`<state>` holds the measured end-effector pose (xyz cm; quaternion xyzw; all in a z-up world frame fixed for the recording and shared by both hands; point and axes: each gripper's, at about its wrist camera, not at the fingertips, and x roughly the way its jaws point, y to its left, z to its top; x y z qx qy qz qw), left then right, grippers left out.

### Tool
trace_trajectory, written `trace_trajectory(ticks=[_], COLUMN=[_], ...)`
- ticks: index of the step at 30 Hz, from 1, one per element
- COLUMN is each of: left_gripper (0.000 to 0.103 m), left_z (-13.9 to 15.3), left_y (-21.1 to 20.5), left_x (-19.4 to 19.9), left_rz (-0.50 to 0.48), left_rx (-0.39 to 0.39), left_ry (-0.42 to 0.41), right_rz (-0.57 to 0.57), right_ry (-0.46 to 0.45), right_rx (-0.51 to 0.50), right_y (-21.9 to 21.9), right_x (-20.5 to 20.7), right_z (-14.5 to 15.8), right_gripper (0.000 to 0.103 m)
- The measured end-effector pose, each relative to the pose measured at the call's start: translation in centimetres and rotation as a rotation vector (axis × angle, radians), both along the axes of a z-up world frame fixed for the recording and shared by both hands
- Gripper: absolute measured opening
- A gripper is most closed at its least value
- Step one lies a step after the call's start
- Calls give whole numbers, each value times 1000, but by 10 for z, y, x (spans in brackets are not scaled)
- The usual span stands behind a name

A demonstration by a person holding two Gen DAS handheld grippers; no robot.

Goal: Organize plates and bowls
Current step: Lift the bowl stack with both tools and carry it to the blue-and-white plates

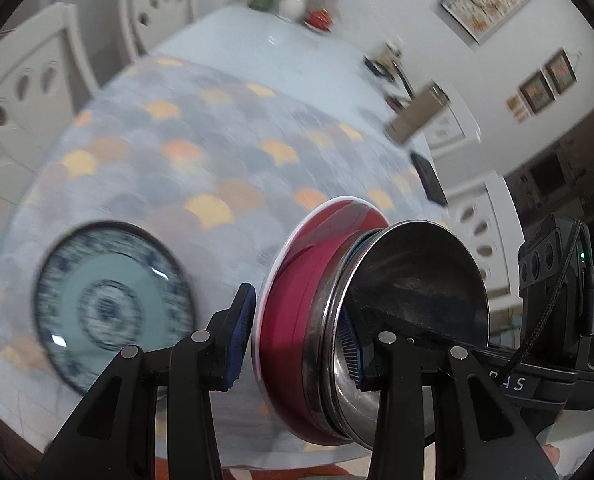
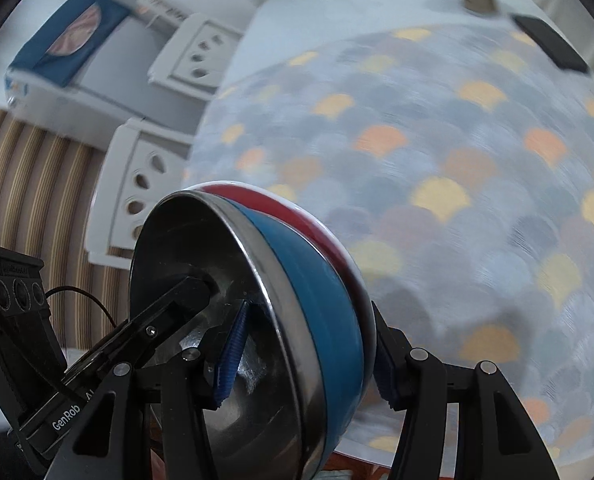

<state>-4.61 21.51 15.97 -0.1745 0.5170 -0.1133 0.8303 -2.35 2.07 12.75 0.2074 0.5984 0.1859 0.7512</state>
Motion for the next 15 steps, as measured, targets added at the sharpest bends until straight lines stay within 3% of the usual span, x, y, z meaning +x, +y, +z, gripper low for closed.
trace_trajectory(ticks=[7,15], left_gripper=[36,36], left_z=[7,-30], left_y=[76,137], left_x=[-8,-11], left_rz=[142,220], left_rx=[-17,-46], left_ry=[-5,75], right_rz=[158,249], right_ry=[-12,98], right_rx=[-25,-59], right_y=[89,154], right_x=[19,29], right_z=[14,-25], right_gripper=[55,55])
